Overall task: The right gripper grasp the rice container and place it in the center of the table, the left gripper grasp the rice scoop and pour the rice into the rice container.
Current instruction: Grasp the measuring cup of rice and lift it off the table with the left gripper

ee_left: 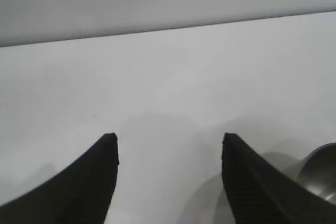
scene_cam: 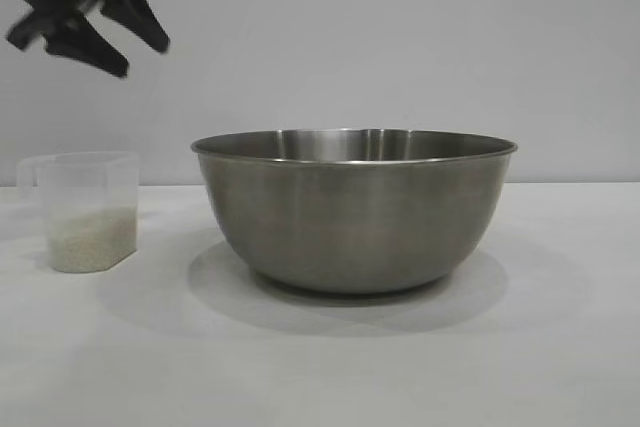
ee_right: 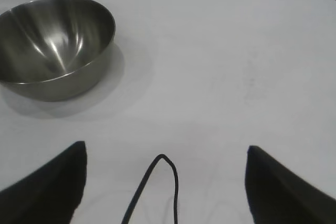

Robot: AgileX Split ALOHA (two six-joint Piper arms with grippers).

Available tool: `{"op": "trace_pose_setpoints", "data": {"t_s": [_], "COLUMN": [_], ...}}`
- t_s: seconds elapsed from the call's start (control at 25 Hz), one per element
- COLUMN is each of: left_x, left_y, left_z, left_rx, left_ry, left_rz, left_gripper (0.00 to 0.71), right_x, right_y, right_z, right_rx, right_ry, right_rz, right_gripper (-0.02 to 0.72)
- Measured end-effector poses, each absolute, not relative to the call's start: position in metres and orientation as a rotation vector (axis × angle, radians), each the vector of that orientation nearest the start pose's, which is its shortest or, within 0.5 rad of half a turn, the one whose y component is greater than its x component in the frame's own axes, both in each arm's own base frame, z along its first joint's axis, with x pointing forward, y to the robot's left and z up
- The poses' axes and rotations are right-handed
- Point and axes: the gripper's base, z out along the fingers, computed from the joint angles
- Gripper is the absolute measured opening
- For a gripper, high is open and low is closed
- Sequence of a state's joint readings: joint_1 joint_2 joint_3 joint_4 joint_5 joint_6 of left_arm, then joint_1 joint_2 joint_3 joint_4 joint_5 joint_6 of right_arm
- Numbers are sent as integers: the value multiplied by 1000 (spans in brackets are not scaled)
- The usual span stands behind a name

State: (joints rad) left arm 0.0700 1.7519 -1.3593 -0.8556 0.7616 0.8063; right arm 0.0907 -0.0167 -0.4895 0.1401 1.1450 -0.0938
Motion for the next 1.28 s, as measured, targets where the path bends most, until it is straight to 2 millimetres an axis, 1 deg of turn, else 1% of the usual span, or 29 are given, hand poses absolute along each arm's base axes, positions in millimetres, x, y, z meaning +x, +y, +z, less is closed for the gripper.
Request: {"op": "trace_pose_setpoints", "data": {"t_s": [0.08, 0.28, 0.48, 0.6, 0.68, 0.88, 1.04, 1.16, 1.28], "left_x": [377, 352, 326, 309, 297, 270, 255, 245, 233], "left_y": [-17, -9, -5, -3, -2, -1, -3, -2, -2], "left_z": [291, 321, 348, 362, 368, 375, 380, 377, 367], "left_rx": [324, 311, 316, 348, 381, 429, 434, 412, 402], "left_ry": [2368, 2399, 2401, 2404, 2427, 2548, 2574, 2612, 2646], "left_rz": [-497, -342, -251, -190, -159, -145, -155, -152, -153], "left_gripper": [375, 375, 375, 375, 375, 375, 375, 375, 375], "right_x": [-11, -11, -11, -11, -11, -11, -11, -11, -11], "right_y": [11, 11, 11, 11, 11, 11, 11, 11, 11], "right_z": [268, 268, 268, 268, 268, 268, 268, 268, 268], "right_rx": [-209, -209, -209, -209, -209, -209, -209, -209, -209], "right_ry": [2108, 2108, 2108, 2108, 2108, 2108, 2108, 2108, 2108], "right_rz": [168, 168, 168, 168, 168, 168, 168, 168, 168], "right_gripper": [574, 574, 574, 574, 574, 574, 574, 574, 574]}}
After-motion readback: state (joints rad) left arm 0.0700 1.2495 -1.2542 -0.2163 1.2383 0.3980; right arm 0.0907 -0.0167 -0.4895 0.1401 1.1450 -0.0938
